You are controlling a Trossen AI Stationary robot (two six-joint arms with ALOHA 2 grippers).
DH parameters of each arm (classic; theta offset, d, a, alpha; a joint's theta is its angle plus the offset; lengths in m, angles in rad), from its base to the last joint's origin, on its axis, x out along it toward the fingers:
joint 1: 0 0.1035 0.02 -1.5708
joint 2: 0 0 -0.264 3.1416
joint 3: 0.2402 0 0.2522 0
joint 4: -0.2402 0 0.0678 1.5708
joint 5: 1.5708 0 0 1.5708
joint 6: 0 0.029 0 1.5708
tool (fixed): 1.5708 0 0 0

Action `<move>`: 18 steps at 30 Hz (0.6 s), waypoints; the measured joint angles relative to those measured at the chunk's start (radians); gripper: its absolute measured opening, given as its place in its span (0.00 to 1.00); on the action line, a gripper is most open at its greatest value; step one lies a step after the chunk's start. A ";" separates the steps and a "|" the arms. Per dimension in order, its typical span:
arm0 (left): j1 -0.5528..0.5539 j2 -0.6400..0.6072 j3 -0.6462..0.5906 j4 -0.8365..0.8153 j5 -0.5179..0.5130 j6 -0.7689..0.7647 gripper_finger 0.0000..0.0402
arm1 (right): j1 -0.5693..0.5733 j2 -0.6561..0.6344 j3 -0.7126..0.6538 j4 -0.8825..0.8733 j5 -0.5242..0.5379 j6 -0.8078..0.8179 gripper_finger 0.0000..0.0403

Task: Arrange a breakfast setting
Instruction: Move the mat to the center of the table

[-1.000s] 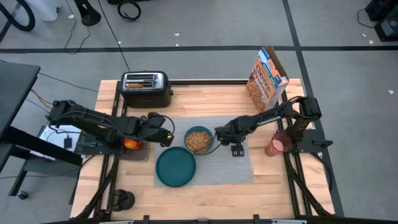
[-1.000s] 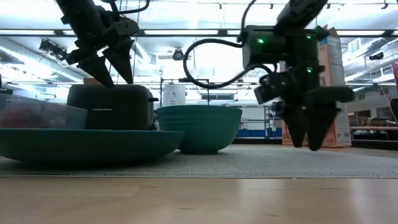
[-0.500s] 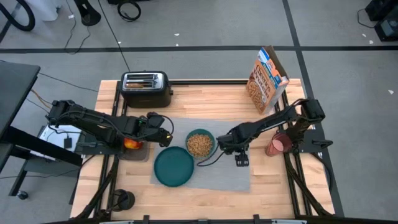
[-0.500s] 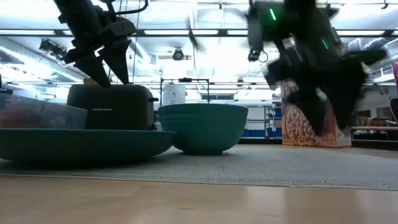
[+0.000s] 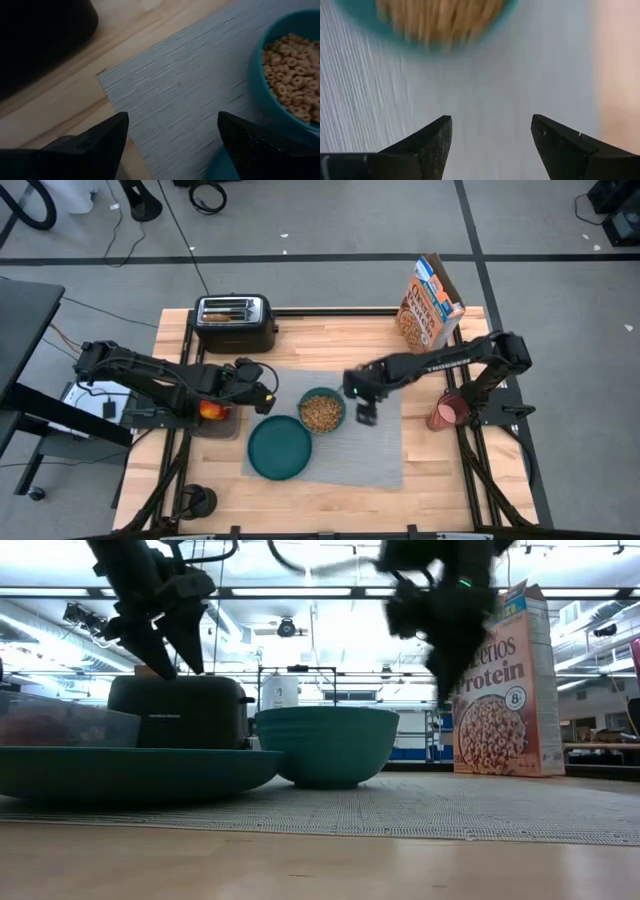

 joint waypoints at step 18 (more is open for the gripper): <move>-0.006 -0.052 0.000 -0.013 -0.004 -0.010 0.78 | 0.038 -0.006 -0.369 0.170 -0.017 -0.074 0.68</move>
